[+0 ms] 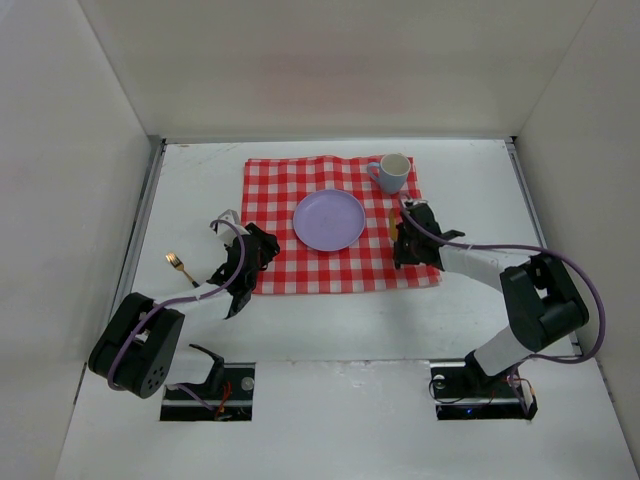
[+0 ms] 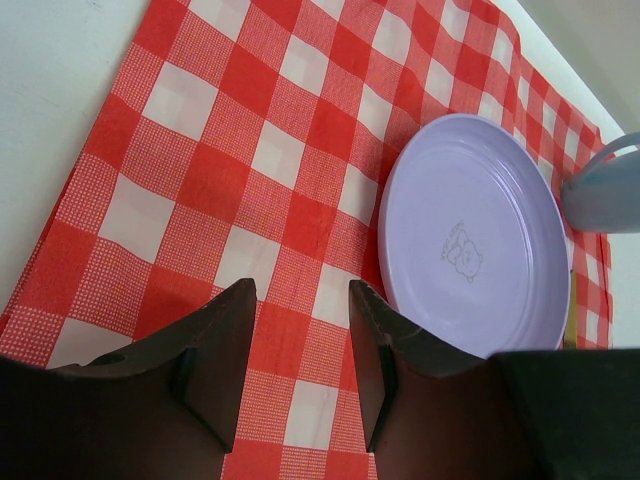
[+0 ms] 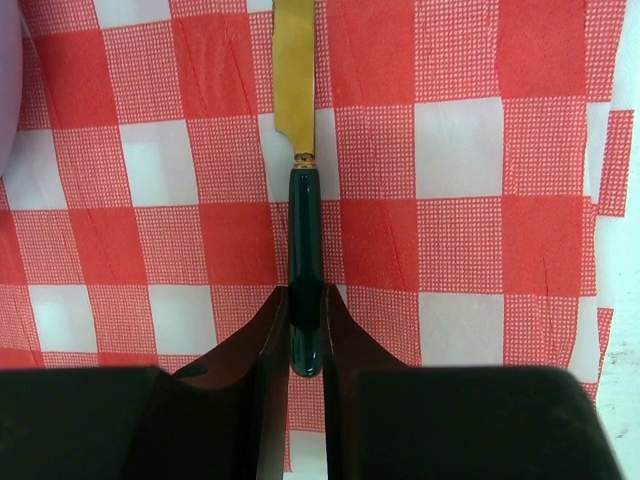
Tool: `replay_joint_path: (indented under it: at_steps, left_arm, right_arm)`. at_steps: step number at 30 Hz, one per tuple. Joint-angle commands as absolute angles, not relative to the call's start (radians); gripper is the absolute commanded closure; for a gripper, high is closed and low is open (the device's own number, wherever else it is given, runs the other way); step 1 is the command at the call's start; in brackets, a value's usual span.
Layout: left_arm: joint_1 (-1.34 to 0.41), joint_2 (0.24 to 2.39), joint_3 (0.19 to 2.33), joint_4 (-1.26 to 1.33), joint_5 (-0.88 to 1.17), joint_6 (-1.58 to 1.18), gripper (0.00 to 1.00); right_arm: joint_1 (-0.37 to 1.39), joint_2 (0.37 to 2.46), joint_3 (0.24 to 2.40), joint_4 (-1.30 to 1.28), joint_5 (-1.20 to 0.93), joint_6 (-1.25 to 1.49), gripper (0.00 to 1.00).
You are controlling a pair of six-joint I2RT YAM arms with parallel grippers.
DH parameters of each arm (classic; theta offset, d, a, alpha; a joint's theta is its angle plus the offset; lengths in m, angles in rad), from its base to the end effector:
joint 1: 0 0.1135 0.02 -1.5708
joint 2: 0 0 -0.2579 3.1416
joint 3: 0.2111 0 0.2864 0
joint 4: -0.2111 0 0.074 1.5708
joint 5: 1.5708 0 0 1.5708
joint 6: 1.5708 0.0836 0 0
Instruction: Set the dinner table for one person
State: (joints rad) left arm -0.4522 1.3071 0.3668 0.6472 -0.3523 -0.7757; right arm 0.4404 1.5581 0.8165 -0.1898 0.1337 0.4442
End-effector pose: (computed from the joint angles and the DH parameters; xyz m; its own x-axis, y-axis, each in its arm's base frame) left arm 0.2935 -0.1105 0.1276 -0.2646 -0.6021 -0.7533 -0.1013 0.7942 -0.5992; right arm 0.3280 0.1423 0.1006 -0.8061 0.0910 -0.5848 -0.0046 0.9871 0.1598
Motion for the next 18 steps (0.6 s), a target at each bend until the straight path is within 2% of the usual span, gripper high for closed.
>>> replay_joint_path:
  at_steps: [1,4,5,8,11,15,18]
  left_arm:
    - [-0.456,1.299,0.362,0.693,-0.371,-0.779,0.6]
    - [-0.458,1.296,0.362,0.693,-0.371,-0.778,0.6]
    - [-0.458,1.296,0.362,0.693,-0.371,-0.778,0.6]
    - [-0.458,1.304,0.364,0.693,-0.371,-0.779,0.6]
    - [-0.459,1.301,0.364,0.693,-0.371,-0.775,0.6]
    - [-0.458,1.289,0.364,0.69,-0.379,-0.766,0.6]
    - [-0.459,1.267,0.37,0.68,-0.411,-0.741,0.6]
  right_arm:
    - [0.453,1.548,0.844,-0.198,0.121,0.428,0.9]
    - [0.455,1.543,0.844,-0.198,0.121,0.426,0.88]
    - [0.455,1.542,0.842,-0.198,0.126,0.426,0.84]
    - [0.455,1.523,0.836,-0.193,0.146,0.426,0.64]
    - [0.455,1.477,0.833,-0.192,0.16,0.434,0.53]
    - [0.461,1.379,0.839,-0.184,0.173,0.456,0.47]
    - [0.461,1.31,0.83,-0.132,0.192,0.482,0.46]
